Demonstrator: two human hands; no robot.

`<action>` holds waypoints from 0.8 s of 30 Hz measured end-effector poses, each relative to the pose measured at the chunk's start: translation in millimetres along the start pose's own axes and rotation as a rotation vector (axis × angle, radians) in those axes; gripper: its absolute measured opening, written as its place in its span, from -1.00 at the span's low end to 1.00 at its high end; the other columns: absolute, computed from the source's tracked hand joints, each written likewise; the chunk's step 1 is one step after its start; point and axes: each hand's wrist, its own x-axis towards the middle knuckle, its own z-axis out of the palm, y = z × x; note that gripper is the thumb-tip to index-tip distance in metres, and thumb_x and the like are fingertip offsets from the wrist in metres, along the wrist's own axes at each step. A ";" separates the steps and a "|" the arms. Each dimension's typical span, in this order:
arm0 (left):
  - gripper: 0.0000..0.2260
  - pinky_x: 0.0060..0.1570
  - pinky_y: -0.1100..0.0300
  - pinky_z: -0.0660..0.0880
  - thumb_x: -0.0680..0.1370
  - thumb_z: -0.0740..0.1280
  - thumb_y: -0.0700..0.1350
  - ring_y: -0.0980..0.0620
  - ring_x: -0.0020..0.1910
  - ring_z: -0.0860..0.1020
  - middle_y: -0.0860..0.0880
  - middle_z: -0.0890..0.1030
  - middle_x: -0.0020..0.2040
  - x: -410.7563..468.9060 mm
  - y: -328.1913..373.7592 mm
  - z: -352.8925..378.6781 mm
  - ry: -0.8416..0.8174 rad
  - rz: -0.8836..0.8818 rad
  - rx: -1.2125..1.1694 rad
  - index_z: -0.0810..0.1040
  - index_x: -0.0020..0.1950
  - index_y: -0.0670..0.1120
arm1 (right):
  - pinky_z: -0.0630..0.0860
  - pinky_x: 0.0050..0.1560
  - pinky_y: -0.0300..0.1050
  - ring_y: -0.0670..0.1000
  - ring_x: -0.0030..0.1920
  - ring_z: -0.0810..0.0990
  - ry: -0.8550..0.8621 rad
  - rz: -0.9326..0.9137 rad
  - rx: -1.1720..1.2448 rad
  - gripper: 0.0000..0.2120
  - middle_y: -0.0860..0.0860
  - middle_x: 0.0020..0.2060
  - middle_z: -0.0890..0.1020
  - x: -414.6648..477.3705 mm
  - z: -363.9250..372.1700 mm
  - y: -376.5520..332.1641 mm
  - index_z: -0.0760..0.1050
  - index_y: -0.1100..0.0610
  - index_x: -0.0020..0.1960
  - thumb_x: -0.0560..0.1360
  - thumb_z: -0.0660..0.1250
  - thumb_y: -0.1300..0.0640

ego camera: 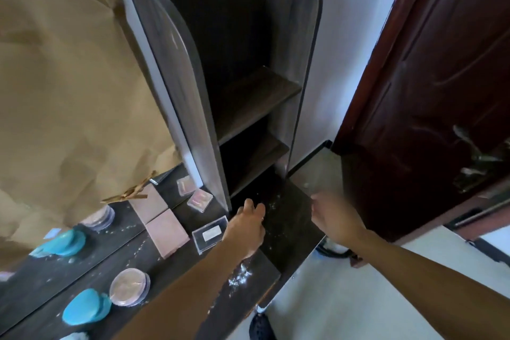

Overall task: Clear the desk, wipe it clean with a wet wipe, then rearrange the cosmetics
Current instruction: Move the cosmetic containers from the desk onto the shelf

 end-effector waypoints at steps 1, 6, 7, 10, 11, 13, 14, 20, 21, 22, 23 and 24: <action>-0.74 -0.01 0.04 0.48 0.58 0.20 -0.14 -0.13 0.11 0.47 -0.11 0.32 0.20 10.6 1.1 -0.1 -0.004 -0.005 -0.007 0.32 0.27 -0.06 | 0.48 -0.10 -0.05 0.13 -0.04 0.60 0.011 -0.008 0.004 -0.64 0.07 0.08 0.55 15.8 -3.8 4.2 0.37 0.08 0.30 0.53 0.26 0.02; -0.76 0.00 -0.01 0.51 0.56 0.20 -0.16 -0.12 0.11 0.47 -0.10 0.35 0.17 40.1 -2.1 -0.8 -0.006 -0.037 -0.041 0.36 0.23 -0.07 | 0.49 -0.21 -0.05 0.14 -0.12 0.59 0.014 -0.109 0.020 -0.77 0.07 0.00 0.54 93.7 -6.4 6.1 0.40 0.05 0.17 0.54 0.25 0.01; -0.76 0.00 -0.02 0.51 0.56 0.20 -0.17 -0.11 0.11 0.47 -0.09 0.35 0.17 43.5 -3.9 0.0 -0.001 -0.051 -0.050 0.37 0.23 -0.07 | 0.48 -0.23 -0.05 0.15 -0.14 0.60 0.018 -0.141 0.006 -0.78 0.07 0.00 0.55 109.8 -4.9 3.3 0.41 0.06 0.16 0.55 0.24 0.02; -0.75 -0.01 0.00 0.53 0.54 0.23 -0.18 -0.09 0.11 0.48 -0.07 0.37 0.15 51.4 -8.6 5.4 0.037 -0.106 -0.094 0.41 0.22 -0.07 | 0.53 -0.22 -0.01 0.17 -0.14 0.60 0.051 -0.228 0.014 -0.81 0.11 0.00 0.54 160.7 -1.2 -9.2 0.42 0.08 0.14 0.54 0.26 0.09; -0.75 -0.03 0.01 0.53 0.54 0.23 -0.18 -0.09 0.10 0.49 -0.07 0.38 0.14 52.3 -9.0 7.6 0.050 -0.133 -0.108 0.42 0.21 -0.08 | 0.54 -0.22 0.01 0.18 -0.13 0.60 0.055 -0.247 0.006 -0.81 0.12 0.01 0.52 177.1 0.5 -13.5 0.42 0.08 0.14 0.53 0.26 0.11; -0.75 -0.09 0.02 0.53 0.52 0.24 -0.20 -0.11 0.05 0.51 -0.09 0.41 0.12 53.2 -7.5 10.8 0.080 -0.205 -0.134 0.45 0.20 -0.09 | 0.52 -0.21 0.02 0.19 -0.08 0.58 0.040 -0.276 -0.022 -0.79 0.13 0.06 0.48 207.5 6.2 -20.5 0.41 0.09 0.15 0.52 0.27 0.14; -0.75 -0.12 0.02 0.52 0.52 0.24 -0.21 -0.12 0.04 0.53 -0.09 0.42 0.11 53.6 -5.9 11.7 0.097 -0.241 -0.147 0.46 0.19 -0.10 | 0.51 -0.20 0.02 0.20 -0.05 0.57 0.021 -0.286 -0.042 -0.77 0.14 0.08 0.45 221.1 9.8 -23.2 0.40 0.09 0.17 0.52 0.28 0.15; -0.71 -0.11 0.01 0.52 0.49 0.27 -0.21 -0.11 0.03 0.54 -0.06 0.48 0.11 63.0 11.6 16.0 0.187 -0.455 -0.206 0.45 0.22 -0.08 | 0.51 -0.15 0.04 0.24 -0.01 0.57 -0.011 -0.390 -0.115 -0.71 0.18 0.15 0.45 280.2 24.6 -30.0 0.42 0.09 0.27 0.55 0.22 0.17; -0.69 -0.11 0.03 0.51 0.48 0.27 -0.21 -0.11 0.03 0.54 -0.06 0.50 0.11 66.8 15.1 16.8 0.212 -0.480 -0.212 0.44 0.22 -0.09 | 0.51 -0.13 0.03 0.24 0.00 0.57 -0.019 -0.399 -0.124 -0.69 0.18 0.18 0.45 288.7 25.8 -31.1 0.41 0.09 0.28 0.55 0.21 0.19; -0.68 -0.10 0.04 0.50 0.48 0.28 -0.23 -0.11 0.03 0.54 -0.07 0.52 0.10 71.4 18.4 17.3 0.238 -0.506 -0.219 0.44 0.23 -0.09 | 0.51 -0.11 0.03 0.24 0.02 0.57 -0.037 -0.402 -0.130 -0.66 0.19 0.21 0.43 295.6 26.9 -32.5 0.40 0.08 0.31 0.55 0.21 0.21; -0.67 -0.08 0.05 0.48 0.47 0.28 -0.24 -0.11 0.03 0.54 -0.08 0.55 0.08 76.3 21.3 17.8 0.265 -0.532 -0.229 0.43 0.24 -0.11 | 0.51 -0.07 0.03 0.24 0.04 0.56 -0.058 -0.405 -0.129 -0.62 0.19 0.25 0.41 300.0 27.2 -33.4 0.37 0.08 0.34 0.54 0.22 0.24; -0.67 -0.06 0.05 0.46 0.47 0.28 -0.25 -0.12 0.03 0.54 -0.10 0.56 0.06 81.3 24.6 17.6 0.286 -0.558 -0.239 0.42 0.24 -0.12 | 0.51 -0.04 0.03 0.24 0.07 0.55 -0.074 -0.406 -0.119 -0.57 0.19 0.29 0.39 301.6 27.7 -33.4 0.34 0.07 0.37 0.52 0.23 0.27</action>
